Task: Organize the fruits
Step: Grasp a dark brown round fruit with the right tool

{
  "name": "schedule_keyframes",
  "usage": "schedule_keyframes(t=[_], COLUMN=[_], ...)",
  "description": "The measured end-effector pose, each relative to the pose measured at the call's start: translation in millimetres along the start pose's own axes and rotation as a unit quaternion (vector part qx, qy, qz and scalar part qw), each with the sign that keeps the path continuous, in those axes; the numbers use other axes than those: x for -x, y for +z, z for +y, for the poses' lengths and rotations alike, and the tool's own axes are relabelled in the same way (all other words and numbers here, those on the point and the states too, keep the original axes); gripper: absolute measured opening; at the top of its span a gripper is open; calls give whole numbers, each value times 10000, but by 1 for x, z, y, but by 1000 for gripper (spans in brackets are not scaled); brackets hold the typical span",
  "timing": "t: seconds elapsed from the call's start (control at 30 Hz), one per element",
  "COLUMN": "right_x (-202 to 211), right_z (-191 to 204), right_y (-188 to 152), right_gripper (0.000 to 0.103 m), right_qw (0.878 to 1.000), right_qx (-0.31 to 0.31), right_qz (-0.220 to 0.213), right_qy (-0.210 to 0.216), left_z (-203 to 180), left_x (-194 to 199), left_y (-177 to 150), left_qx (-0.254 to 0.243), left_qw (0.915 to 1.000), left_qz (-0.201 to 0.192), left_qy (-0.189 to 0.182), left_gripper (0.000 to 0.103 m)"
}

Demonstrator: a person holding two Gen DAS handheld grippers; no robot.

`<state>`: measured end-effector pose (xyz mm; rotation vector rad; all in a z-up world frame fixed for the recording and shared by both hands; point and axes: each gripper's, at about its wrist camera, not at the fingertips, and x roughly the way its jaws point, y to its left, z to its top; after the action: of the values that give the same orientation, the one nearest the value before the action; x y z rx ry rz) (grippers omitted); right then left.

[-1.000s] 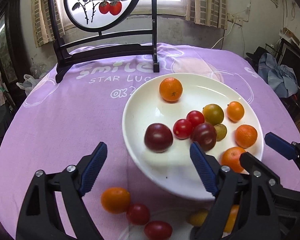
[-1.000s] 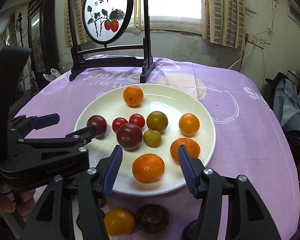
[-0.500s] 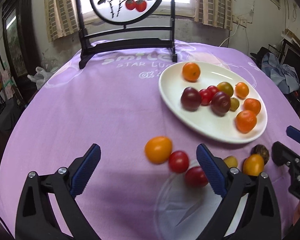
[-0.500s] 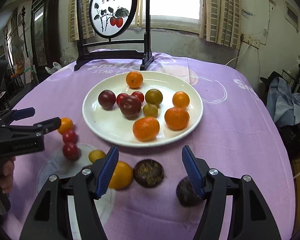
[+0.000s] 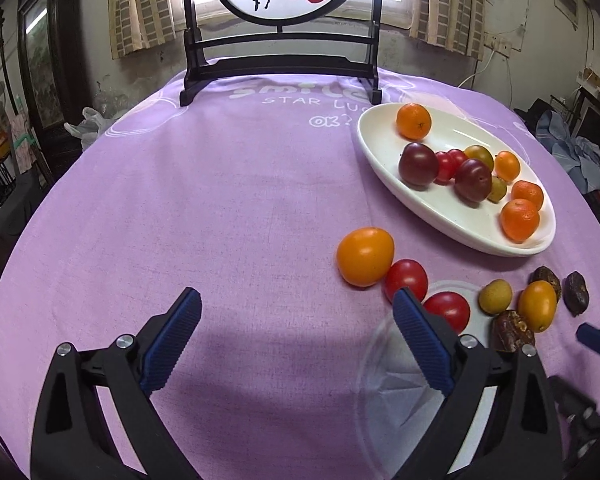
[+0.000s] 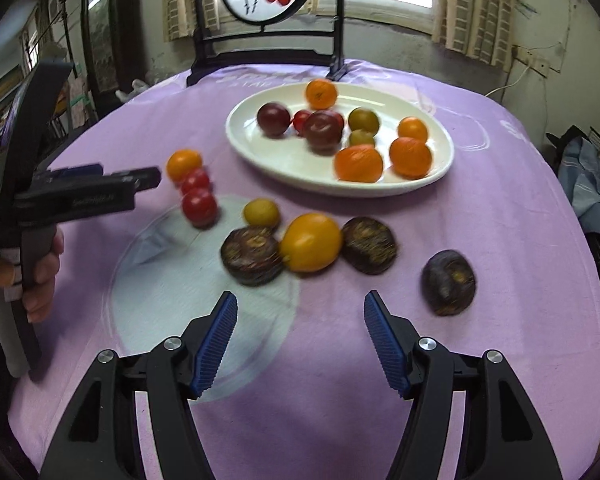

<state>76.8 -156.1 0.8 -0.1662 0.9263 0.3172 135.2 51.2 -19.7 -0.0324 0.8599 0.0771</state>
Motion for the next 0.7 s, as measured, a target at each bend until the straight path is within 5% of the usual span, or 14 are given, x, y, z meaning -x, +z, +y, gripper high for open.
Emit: schedule_keyframes(t=[0.43, 0.7], right_x=[-24, -37], right_z=[43, 50], right_y=[4, 19], right_gripper=[65, 62], right_qw=[9991, 9990], right_qx=[236, 220], right_qz=[346, 282], right_qy=[106, -259], left_z=[7, 12], left_x=[3, -1], left_y=[4, 5], left_qx=[166, 278], left_qw=[9997, 9994], left_qz=[66, 169], left_qy=[-163, -139], left_gripper=[94, 94])
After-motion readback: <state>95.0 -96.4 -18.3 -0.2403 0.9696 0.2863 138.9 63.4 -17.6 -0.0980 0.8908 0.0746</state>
